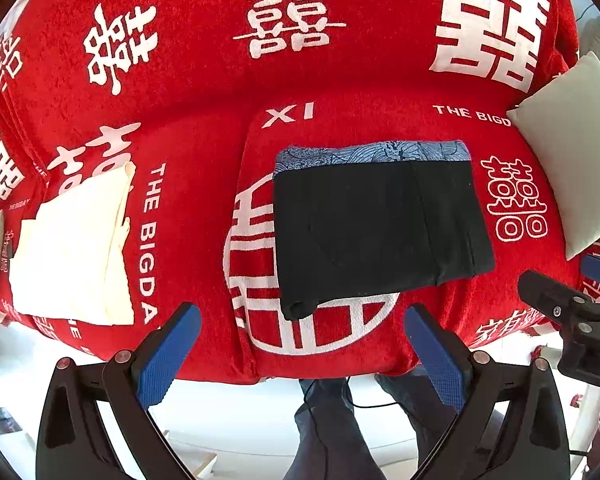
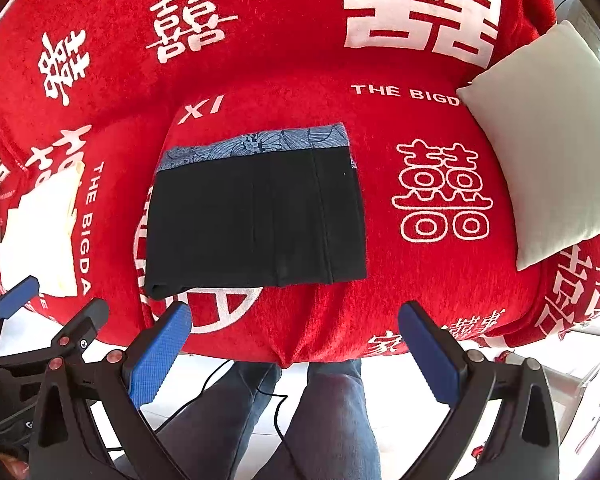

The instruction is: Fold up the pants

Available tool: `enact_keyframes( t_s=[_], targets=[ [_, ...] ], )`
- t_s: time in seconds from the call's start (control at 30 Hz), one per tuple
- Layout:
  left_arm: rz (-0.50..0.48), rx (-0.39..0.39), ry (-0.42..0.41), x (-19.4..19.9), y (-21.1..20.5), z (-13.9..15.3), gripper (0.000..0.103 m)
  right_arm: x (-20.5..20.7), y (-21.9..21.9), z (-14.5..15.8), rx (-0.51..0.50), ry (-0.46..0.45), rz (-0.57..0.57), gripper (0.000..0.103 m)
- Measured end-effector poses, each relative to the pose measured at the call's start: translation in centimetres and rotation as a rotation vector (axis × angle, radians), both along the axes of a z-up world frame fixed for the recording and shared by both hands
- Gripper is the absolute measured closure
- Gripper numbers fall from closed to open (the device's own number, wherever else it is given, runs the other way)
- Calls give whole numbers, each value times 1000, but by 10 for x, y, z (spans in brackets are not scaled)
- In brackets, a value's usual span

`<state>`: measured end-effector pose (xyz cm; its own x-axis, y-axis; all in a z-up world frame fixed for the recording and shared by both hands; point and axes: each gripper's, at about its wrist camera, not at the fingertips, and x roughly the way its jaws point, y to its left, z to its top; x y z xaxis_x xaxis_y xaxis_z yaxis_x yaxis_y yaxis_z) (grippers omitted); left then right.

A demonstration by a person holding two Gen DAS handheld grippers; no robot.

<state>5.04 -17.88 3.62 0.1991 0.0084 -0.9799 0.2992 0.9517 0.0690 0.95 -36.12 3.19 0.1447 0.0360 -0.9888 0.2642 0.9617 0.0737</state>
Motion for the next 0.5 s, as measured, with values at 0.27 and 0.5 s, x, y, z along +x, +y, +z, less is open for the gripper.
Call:
enact_keyframes(
  t_s=[0.27,0.5],
  targets=[
    [-2,0,-9,-1,-1,2,1,0,2,3,1,-5,18,0],
    [8,-8,-6,-3,-1,3,1,-1,3,3,-1,-7,17,0]
  ],
)
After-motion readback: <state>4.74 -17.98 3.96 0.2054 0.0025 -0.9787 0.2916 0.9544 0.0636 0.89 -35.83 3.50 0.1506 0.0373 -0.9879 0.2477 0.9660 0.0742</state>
